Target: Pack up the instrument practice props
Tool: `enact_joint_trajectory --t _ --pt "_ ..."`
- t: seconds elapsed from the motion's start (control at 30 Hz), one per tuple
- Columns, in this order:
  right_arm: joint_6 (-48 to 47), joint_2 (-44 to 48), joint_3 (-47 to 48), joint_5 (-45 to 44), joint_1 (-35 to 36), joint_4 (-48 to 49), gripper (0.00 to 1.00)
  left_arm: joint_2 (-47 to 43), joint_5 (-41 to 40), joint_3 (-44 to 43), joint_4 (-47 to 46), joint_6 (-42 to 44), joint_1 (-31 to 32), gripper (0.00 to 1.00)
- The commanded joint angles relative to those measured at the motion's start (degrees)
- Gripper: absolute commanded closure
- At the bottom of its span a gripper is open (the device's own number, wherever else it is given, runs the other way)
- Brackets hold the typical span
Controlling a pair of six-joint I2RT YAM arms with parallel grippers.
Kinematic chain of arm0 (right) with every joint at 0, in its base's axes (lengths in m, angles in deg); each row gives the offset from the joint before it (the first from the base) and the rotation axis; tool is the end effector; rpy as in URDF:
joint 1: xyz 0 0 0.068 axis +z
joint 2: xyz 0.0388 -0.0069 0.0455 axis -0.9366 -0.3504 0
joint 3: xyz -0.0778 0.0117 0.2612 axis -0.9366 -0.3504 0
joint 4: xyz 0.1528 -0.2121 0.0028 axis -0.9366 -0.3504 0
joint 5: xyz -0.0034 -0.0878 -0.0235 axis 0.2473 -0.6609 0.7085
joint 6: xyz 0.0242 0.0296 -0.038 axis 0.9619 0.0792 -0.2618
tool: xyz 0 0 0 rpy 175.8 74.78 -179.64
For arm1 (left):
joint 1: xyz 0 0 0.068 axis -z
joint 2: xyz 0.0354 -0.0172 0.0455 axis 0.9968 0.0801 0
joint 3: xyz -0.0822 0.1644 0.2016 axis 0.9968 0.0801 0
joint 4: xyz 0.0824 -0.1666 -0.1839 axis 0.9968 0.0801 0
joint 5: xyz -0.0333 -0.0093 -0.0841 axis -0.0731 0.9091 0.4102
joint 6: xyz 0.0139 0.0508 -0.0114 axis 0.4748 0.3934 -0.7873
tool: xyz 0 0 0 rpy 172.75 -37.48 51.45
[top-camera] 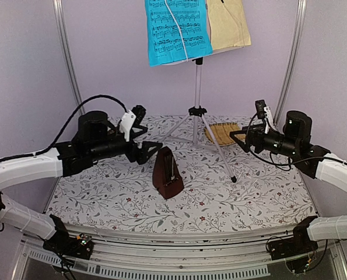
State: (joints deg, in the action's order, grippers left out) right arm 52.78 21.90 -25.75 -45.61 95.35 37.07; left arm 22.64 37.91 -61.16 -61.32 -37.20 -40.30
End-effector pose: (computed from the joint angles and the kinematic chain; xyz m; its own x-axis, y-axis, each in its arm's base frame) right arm 0.2133 0.1186 0.3059 -0.3219 0.0424 -0.9458 -0.6924 0.6708 0.2657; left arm 0.2054 -0.2128 0.3017 -0.1510 0.1945 -0.9692 0.7975 0.6033 -0.0031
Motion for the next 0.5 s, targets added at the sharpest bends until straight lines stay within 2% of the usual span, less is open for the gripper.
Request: enact_joint_trajectory --t 0.0,0.1,0.2,0.23,0.33,0.47 --pt "7.39 -5.33 0.60 1.03 6.66 2.89 0.16 -7.22 -8.53 7.12 -2.27 -22.27 -0.25 0.08" --pt "10.56 -12.00 1.05 -2.21 12.91 6.14 0.24 -8.10 -8.48 13.59 -1.45 -35.30 -0.84 0.09" --pt "18.71 -19.38 0.34 -1.87 15.38 12.03 0.39 -5.72 -6.27 18.94 -3.66 -43.49 -1.18 0.19" --pt "20.61 -21.98 1.18 -1.75 16.24 12.76 0.45 -4.41 -4.76 20.39 -5.70 -44.93 -1.24 0.21" --pt "21.48 -28.77 4.30 -3.50 18.78 12.07 0.56 0.67 -1.68 20.41 -7.65 -46.04 -1.40 0.34" --pt "21.36 -34.19 6.21 -7.48 19.98 11.77 0.63 6.97 -2.55 15.48 -1.75 -44.81 -1.14 0.47"
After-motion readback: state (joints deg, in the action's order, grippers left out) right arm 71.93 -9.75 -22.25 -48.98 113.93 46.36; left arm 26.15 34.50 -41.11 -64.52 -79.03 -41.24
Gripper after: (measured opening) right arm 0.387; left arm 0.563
